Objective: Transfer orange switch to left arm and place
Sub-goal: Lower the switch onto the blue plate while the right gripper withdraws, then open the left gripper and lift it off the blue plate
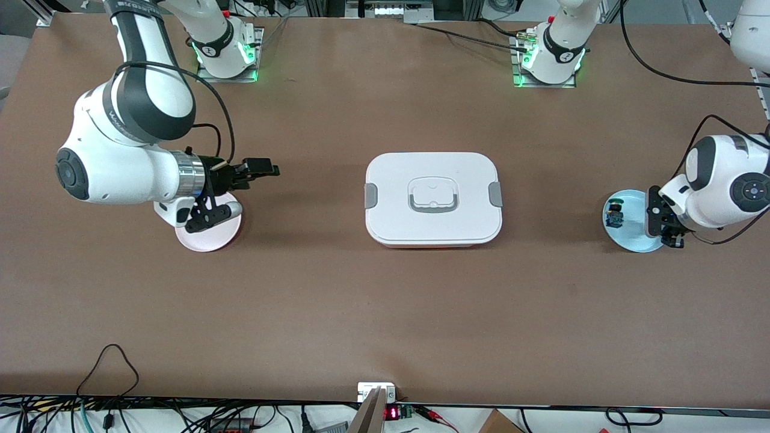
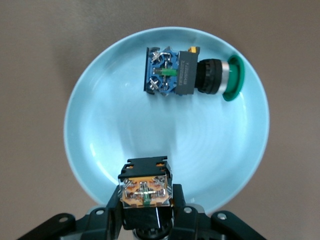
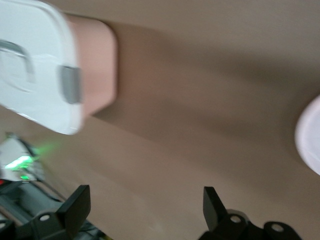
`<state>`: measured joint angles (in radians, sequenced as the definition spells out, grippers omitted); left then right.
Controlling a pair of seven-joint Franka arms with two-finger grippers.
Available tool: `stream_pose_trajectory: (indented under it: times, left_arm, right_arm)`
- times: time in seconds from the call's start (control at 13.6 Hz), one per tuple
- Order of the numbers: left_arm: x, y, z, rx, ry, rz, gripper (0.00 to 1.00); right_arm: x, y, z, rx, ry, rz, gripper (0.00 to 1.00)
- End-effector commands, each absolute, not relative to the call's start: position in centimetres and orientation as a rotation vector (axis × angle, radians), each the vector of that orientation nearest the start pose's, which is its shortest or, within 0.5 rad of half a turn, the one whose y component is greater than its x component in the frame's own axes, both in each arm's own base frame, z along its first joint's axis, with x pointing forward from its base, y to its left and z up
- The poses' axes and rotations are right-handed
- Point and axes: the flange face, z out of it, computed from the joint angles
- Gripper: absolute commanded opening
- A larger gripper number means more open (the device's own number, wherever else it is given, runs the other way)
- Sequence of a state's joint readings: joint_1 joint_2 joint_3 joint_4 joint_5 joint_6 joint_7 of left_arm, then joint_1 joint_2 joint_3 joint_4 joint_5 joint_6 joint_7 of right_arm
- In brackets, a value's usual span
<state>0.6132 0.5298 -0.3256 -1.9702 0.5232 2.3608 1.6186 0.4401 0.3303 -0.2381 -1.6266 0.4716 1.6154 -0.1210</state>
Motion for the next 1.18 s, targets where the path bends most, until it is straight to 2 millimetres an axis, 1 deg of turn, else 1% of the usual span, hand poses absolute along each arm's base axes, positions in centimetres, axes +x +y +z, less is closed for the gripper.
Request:
stream_pose_trajectory:
  times: [0.0, 0.07, 0.15, 0.22, 0.29, 0.37, 0.44, 0.52, 0.66, 0.74, 0.81, 0.96, 1.03, 1.1]
  left_arm:
    - [56.8, 17.0, 19.4, -1.980, 2.355, 0.273, 0.17]
    - [56.6, 17.1, 19.2, -1.984, 2.355, 0.270, 0.21]
    - [56.5, 17.5, 19.0, -1.993, 2.351, 0.272, 0.23]
    - [56.2, 18.0, 18.9, -2.004, 2.345, 0.269, 0.31]
    - [55.5, 18.1, 18.6, -2.004, 2.354, 0.265, 0.73]
    - [55.1, 18.0, 19.0, -1.975, 2.381, 0.262, 1.00]
    - [55.3, 17.5, 19.4, -1.958, 2.392, 0.260, 1.00]
    - [55.5, 17.3, 19.9, -1.948, 2.393, 0.258, 1.00]
    - [56.0, 17.3, 22.9, -1.927, 2.358, 0.275, 1.00]
    - [56.6, 15.9, 25.3, -1.928, 2.360, 0.305, 1.00]
    - [57.3, 15.7, 28.2, -1.975, 2.317, 0.347, 1.00]
    - [58.8, 15.6, 33.1, -2.128, 2.210, 0.398, 1.00]
    - [59.5, 15.7, 35.3, -2.223, 2.159, 0.421, 1.00]
    - [59.8, 15.6, 37.5, -2.330, 2.096, 0.443, 1.00]
  right_arm:
    - [59.5, 15.6, 44.7, -2.904, -0.282, 0.525, 1.00]
    - [60.0, 14.1, 45.8, -2.966, -0.304, 0.516, 1.00]
    - [60.7, 12.2, 46.7, -3.030, -0.325, 0.485, 1.00]
    - [61.2, 10.4, 47.7, -3.076, -0.397, 0.455, 1.00]
    - [62.1, 7.4, 49.2, -3.116, -0.460, 0.397, 1.00]
    - [62.9, 4.4, 49.9, -3.126, -0.473, 0.333, 1.00]
    - [63.2, 3.0, 50.5, -3.128, -0.435, 0.282, 1.00]
    - [62.6, 2.7, 51.0, -3.120, -0.397, 0.274, 1.00]
    - [61.1, 1.9, 50.9, -3.121, -0.151, 0.271, 1.00]
    - [60.8, 2.3, 51.0, -3.127, -0.142, 0.246, 1.00]
    - [60.7, 2.4, 51.2, -3.134, -0.144, 0.234, 1.00]
    - [60.5, 1.6, 51.9, -3.160, -0.125, 0.224, 1.00]
    - [60.0, 1.4, 52.5, -3.161, -0.115, 0.214, 1.00]
    - [58.9, 1.5, 52.3, -3.162, -0.111, 0.209, 1.00]
